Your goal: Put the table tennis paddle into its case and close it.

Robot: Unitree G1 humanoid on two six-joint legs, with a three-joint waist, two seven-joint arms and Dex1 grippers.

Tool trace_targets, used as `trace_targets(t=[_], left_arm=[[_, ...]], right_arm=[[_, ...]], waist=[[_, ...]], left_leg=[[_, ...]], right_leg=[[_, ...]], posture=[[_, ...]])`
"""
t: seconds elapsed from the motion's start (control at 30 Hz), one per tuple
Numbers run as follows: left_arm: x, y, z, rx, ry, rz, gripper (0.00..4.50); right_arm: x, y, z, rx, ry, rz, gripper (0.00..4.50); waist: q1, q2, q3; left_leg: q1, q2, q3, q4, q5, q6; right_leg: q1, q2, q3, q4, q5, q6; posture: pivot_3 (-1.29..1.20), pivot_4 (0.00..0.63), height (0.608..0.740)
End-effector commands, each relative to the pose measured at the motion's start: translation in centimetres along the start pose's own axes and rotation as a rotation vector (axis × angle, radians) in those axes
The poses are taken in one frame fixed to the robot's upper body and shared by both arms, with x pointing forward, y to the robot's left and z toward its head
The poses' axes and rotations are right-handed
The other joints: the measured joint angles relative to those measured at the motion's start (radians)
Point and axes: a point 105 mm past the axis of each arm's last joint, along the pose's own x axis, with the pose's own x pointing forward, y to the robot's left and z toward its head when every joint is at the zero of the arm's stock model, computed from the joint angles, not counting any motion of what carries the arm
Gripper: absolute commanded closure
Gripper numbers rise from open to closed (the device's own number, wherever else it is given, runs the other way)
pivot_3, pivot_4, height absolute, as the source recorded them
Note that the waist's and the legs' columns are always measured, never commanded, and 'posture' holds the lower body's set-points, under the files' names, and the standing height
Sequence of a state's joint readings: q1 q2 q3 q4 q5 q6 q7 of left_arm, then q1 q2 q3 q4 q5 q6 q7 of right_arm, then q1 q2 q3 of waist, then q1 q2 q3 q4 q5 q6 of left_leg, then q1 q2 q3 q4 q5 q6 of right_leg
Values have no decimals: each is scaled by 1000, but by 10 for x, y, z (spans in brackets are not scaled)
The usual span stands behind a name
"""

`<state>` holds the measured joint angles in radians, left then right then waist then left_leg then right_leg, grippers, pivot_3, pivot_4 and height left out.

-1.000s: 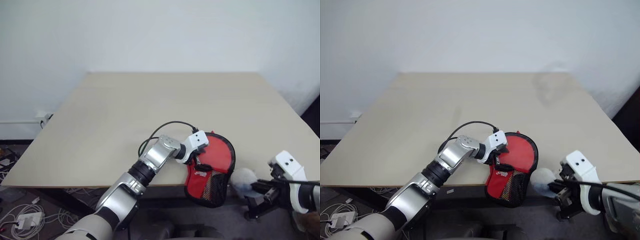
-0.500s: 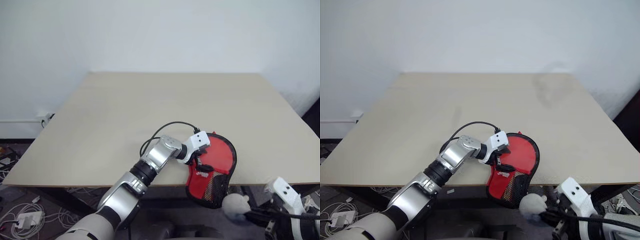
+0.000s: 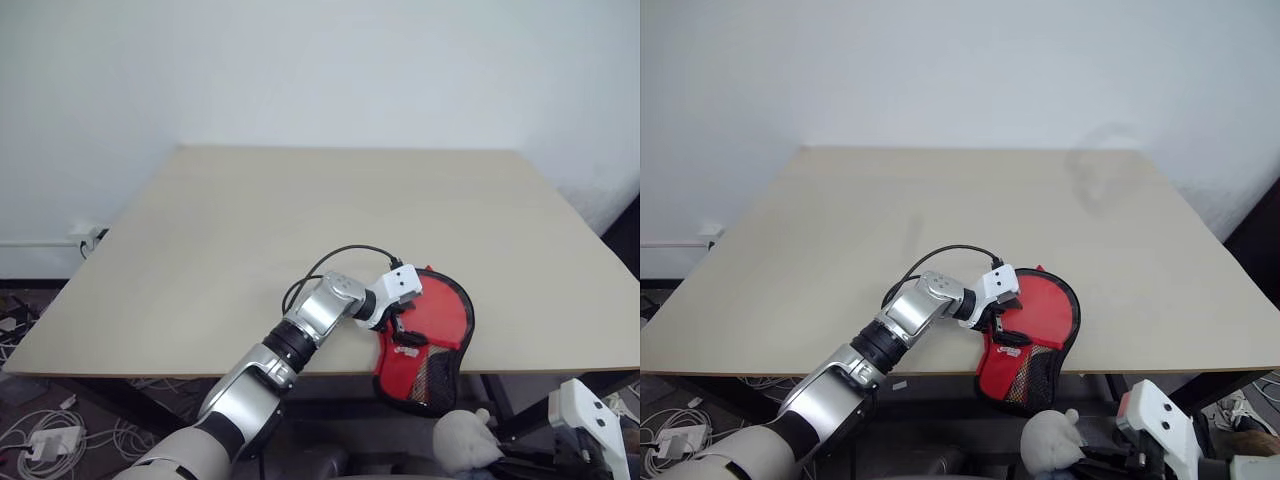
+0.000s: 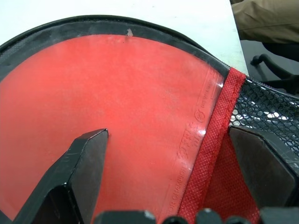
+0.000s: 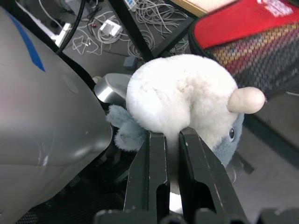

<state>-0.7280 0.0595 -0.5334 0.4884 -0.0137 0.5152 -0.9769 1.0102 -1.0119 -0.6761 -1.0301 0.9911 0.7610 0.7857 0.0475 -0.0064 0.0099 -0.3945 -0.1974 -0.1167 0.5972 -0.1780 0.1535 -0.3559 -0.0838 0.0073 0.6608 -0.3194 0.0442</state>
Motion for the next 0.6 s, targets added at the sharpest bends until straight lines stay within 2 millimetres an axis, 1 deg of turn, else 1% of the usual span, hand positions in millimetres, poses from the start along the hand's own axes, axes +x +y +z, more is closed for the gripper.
trace_targets(t=[0.03, 0.1, 0.17, 0.2, 0.3, 0.43, 0.6], left_arm=[[2, 2, -52, -119, 164, 21, 144], [1, 3, -52, -120, 164, 24, 144], [0, 4, -52, -121, 164, 28, 144], [0, 4, -52, -121, 164, 29, 144], [0, 5, -52, -122, 164, 32, 144], [-1, 6, -51, -122, 164, 35, 144], [-1, 7, -51, -124, 163, 34, 144]], right_arm=[[5, -4, 7, -26, -13, -37, 4475], [4, -11, 10, -53, -14, -74, 4475], [2, -19, 13, -50, -31, -116, 3870], [2, -22, 13, -49, -28, -126, 3700], [2, -20, 12, -56, -14, -106, 2654], [0, -28, 20, -56, -55, -126, 1305], [-5, -40, 29, -46, -105, -178, 1305]], waist=[[2, -1, 0], [3, -1, 0], [8, -2, 0], [8, -3, 0], [9, -3, 0], [8, -3, 0], [8, -3, 0]], left_leg=[[0, 0, 0, 0, 0, 0], [0, -2, 0, 0, 0, 1], [0, -2, 0, 0, -1, 1], [0, -2, 0, 0, -1, 1], [0, -2, 0, 0, -1, 1], [0, -1, 0, 0, -1, 2], [0, -1, 0, 0, -1, 2]], right_leg=[[0, -1, 0, -1, 0, 1], [0, -2, 1, -2, 1, 2], [0, -2, 1, -2, 2, 3], [0, -2, 1, -2, 2, 4], [-1, -2, 1, -2, 3, 4], [0, -2, 1, -2, 2, 4], [-1, -2, 1, -2, 2, 4]], posture=[[0, 0, 740], [0, 0, 740], [0, 0, 740], [0, 0, 740], [0, 0, 740], [0, 0, 740], [0, 0, 740]])
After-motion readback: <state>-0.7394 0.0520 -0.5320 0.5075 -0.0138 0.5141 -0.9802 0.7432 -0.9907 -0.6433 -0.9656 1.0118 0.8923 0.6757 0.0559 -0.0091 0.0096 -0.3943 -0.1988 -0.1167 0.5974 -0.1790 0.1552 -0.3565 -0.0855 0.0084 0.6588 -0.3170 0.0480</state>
